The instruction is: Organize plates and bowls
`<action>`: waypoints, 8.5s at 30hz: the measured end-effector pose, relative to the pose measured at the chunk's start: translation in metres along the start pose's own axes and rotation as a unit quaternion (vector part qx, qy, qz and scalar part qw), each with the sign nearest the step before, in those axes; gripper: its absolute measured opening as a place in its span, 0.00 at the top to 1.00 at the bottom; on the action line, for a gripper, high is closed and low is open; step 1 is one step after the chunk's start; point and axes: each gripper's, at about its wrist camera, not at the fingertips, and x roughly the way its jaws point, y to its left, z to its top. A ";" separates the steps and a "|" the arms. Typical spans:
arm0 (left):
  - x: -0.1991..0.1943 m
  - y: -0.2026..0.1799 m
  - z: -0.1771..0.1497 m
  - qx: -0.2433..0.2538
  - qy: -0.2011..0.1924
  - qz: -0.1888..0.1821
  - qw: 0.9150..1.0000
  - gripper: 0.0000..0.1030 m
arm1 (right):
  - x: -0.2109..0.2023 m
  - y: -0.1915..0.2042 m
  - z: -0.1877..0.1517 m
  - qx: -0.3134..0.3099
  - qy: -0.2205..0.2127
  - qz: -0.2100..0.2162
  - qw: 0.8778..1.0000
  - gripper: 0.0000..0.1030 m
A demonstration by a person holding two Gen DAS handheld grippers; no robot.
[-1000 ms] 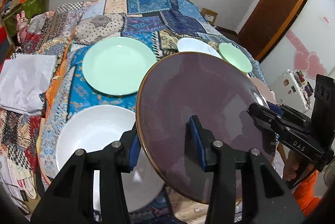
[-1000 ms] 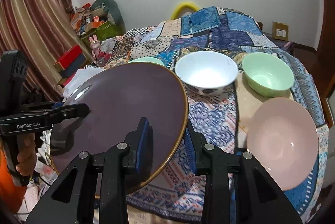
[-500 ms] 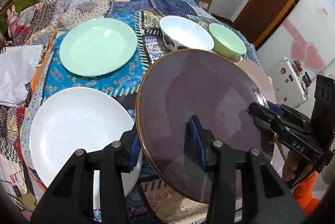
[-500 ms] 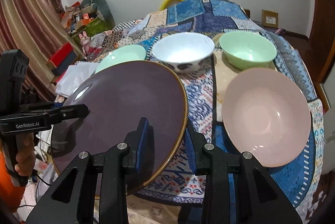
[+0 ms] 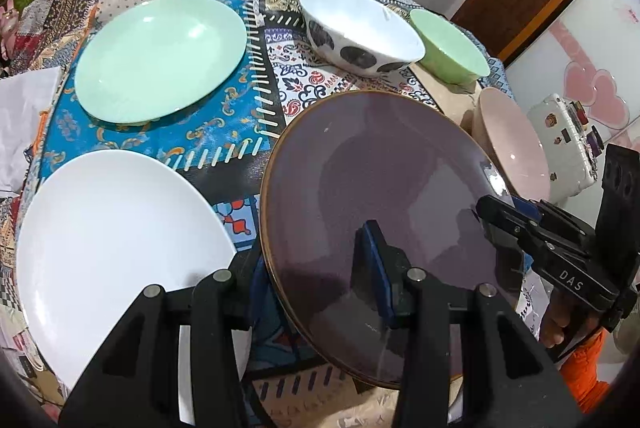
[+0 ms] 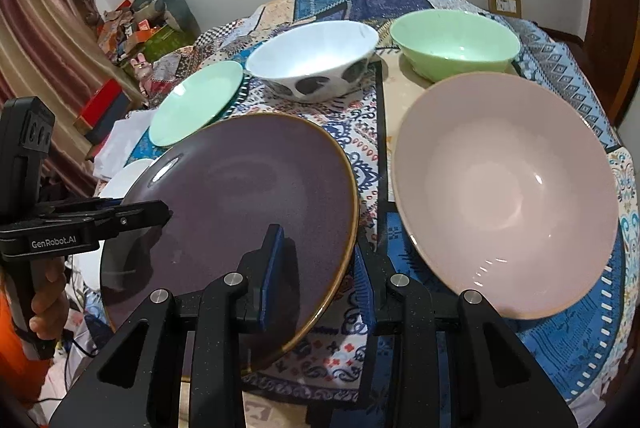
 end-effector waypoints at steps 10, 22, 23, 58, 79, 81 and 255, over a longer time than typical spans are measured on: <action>0.027 0.011 0.004 -0.025 0.022 -0.009 0.999 0.57 | 0.009 0.004 -0.008 -0.027 0.008 -0.042 0.999 0.72; 0.028 0.006 0.002 0.006 0.020 0.028 0.999 0.58 | 0.008 -0.003 -0.011 0.000 0.020 -0.031 0.999 0.69; 0.026 0.004 0.001 0.010 0.017 0.036 0.999 0.58 | 0.005 -0.001 -0.011 -0.004 0.018 -0.035 0.999 0.69; -0.138 0.033 -0.031 -0.006 -0.151 0.129 0.980 0.25 | -0.034 0.095 0.020 -0.100 -0.079 0.012 0.992 0.39; -0.152 0.130 -0.062 -0.068 -0.125 0.202 0.969 0.24 | 0.011 0.160 0.033 -0.156 -0.053 0.055 0.985 0.36; -0.148 0.137 -0.064 -0.077 -0.118 0.197 0.970 0.24 | 0.019 0.162 0.035 -0.159 -0.045 0.055 0.985 0.36; 0.003 -0.001 -0.007 -0.001 -0.008 0.061 0.998 0.58 | 0.012 0.004 0.015 -0.003 0.030 -0.014 0.999 0.71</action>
